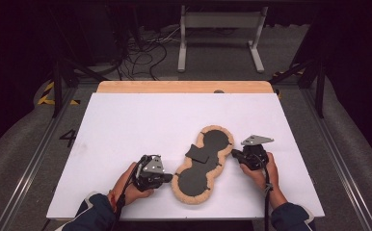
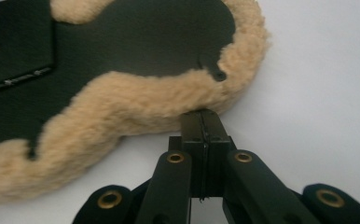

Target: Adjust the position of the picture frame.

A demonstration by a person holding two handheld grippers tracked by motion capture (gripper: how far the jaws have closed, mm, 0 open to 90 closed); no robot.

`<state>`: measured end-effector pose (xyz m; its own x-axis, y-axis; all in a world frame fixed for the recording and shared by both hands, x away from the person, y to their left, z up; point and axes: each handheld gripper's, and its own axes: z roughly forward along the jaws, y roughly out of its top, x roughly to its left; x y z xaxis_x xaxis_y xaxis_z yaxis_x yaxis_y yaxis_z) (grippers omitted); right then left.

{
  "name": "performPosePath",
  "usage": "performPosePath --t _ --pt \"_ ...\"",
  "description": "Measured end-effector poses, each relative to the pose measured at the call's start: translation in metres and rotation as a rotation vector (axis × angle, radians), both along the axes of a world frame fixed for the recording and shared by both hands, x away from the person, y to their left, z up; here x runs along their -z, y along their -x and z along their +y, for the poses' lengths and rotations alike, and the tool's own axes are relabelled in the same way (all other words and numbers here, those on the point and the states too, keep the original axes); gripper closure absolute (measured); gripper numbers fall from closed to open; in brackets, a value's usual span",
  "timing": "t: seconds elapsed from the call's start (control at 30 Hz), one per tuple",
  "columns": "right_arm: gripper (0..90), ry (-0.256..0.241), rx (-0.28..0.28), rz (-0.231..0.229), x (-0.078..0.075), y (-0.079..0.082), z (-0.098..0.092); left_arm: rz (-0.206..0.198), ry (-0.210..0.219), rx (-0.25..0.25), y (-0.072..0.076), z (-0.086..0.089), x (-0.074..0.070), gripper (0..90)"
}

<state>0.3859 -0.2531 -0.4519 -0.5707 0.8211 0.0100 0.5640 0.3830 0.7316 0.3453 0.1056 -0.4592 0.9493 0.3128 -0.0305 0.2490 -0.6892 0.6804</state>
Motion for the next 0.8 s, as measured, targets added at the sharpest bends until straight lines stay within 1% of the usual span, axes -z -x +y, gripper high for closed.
performPosePath --t 0.1,0.13,0.17,0.2,0.23,0.27,0.37,0.4,0.43,0.47,0.5,0.53,0.57,0.63,0.7,0.73,0.8 --pt "90.0 -0.011 -0.034 -0.004 -0.001 -0.002 0.01 -0.002 -0.006 0.011 0.003 -0.002 0.0 89.0" --pt "90.0 -0.011 -0.034 -0.004 -0.001 -0.002 0.01 0.004 -0.004 0.02 0.004 -0.003 0.0 89.0" --pt "90.0 -0.029 -0.057 0.015 -0.001 -0.003 0.015 0.018 0.003 0.02 0.005 -0.005 0.0 89.0" --pt "90.0 -0.032 -0.078 0.024 -0.001 -0.004 0.019 0.019 0.0 0.026 0.007 -0.007 0.0 89.0" --pt "90.0 -0.016 -0.08 0.018 -0.001 -0.005 0.025 0.009 -0.002 0.032 0.009 -0.01 0.0 89.1" --pt "90.0 -0.005 -0.07 0.014 -0.002 -0.006 0.028 -0.003 -0.011 0.039 0.011 -0.012 -0.001 89.1" --pt "90.0 -0.034 -0.057 0.028 -0.001 -0.01 0.03 0.001 -0.012 0.048 0.015 -0.015 -0.001 88.9" --pt "90.0 -0.037 -0.055 0.029 -0.001 -0.011 0.031 -0.005 -0.012 0.047 0.016 -0.016 -0.001 88.9" --pt "90.0 -0.025 -0.051 0.031 -0.002 -0.011 0.033 -0.005 -0.012 0.047 0.016 -0.016 -0.001 88.9" --pt "90.0 -0.025 -0.051 0.031 -0.002 -0.011 0.033 0.002 -0.01 0.044 0.018 -0.016 -0.001 88.9" --pt "90.0 -0.002 -0.052 0.025 -0.003 -0.011 0.036 0.005 -0.003 0.047 0.018 -0.017 0.0 88.9" --pt "90.0 0.001 -0.05 0.023 -0.003 -0.011 0.037 0.009 -0.002 0.045 0.02 -0.017 0.0 88.9" --pt "90.0 -0.005 -0.05 0.022 -0.003 -0.012 0.038 0.011 0.001 0.054 0.021 -0.018 0.0 88.9" --pt "90.0 -0.02 -0.049 0.027 -0.002 -0.015 0.04 0.019 0.007 0.056 0.023 -0.02 0.0 88.6" --pt "90.0 -0.025 -0.048 0.032 -0.002 -0.018 0.041 0.018 0.005 0.061 0.024 -0.021 0.0 88.3" --pt "90.0 -0.022 -0.045 0.031 -0.002 -0.022 0.046 0.019 0.01 0.069 0.027 -0.024 0.0 87.9" --pt "90.0 -0.028 -0.041 0.031 -0.002 -0.024 0.049 0.018 0.008 0.077 0.029 -0.026 0.0 87.6"
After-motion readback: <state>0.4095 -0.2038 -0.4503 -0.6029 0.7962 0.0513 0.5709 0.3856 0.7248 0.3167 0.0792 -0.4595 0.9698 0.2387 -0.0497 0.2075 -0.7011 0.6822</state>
